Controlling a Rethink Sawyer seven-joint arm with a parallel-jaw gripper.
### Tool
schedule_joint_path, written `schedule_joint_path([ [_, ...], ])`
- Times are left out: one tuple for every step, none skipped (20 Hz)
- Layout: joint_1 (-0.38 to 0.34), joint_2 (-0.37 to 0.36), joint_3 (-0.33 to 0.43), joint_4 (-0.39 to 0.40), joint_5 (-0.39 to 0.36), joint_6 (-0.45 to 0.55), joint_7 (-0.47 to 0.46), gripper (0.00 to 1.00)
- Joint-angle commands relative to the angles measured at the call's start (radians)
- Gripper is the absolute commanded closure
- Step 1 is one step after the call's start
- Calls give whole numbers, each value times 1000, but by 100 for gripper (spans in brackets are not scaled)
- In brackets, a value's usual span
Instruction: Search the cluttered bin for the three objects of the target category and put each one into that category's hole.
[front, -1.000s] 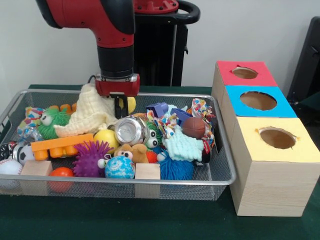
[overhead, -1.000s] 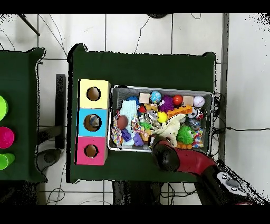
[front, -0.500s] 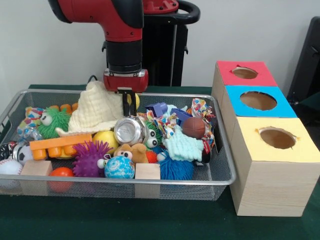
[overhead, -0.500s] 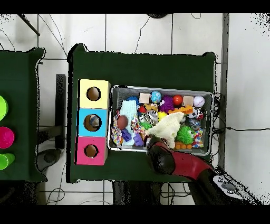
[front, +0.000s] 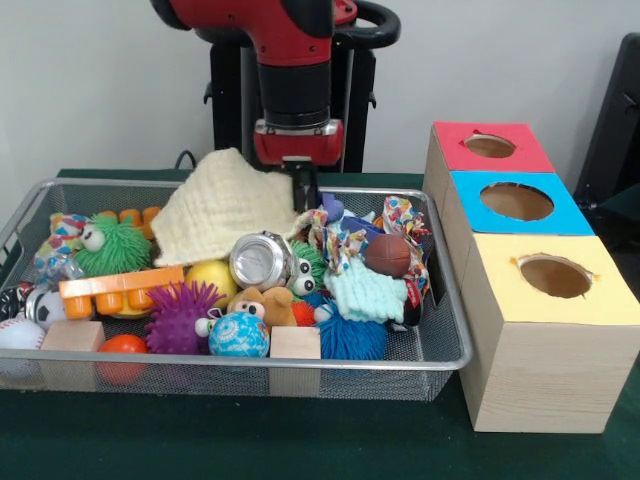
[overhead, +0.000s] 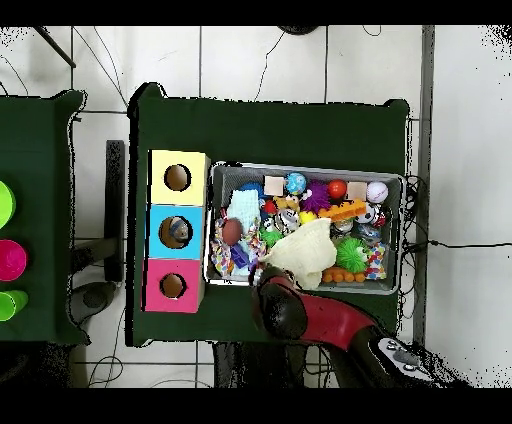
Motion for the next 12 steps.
schedule_joint_path([
  [45, -1, 19, 144, 90, 41, 275, 100],
  [51, -9, 19, 149, 99, 37, 275, 100],
  [52, -12, 19, 150, 105, 32, 271, 100],
  [53, -16, 22, 154, 112, 32, 268, 100],
  [50, -19, 24, 154, 121, 38, 260, 100],
  [52, -26, 26, 157, 126, 40, 258, 100],
  [51, -29, 26, 157, 130, 41, 253, 100],
  [52, -35, 28, 160, 135, 41, 250, 100],
  [49, -43, 31, 159, 140, 46, 246, 100],
  [49, -48, 33, 161, 145, 48, 243, 100],
  [44, -51, 38, 163, 148, 50, 239, 100],
  [41, -53, 42, 165, 150, 51, 235, 100],
])
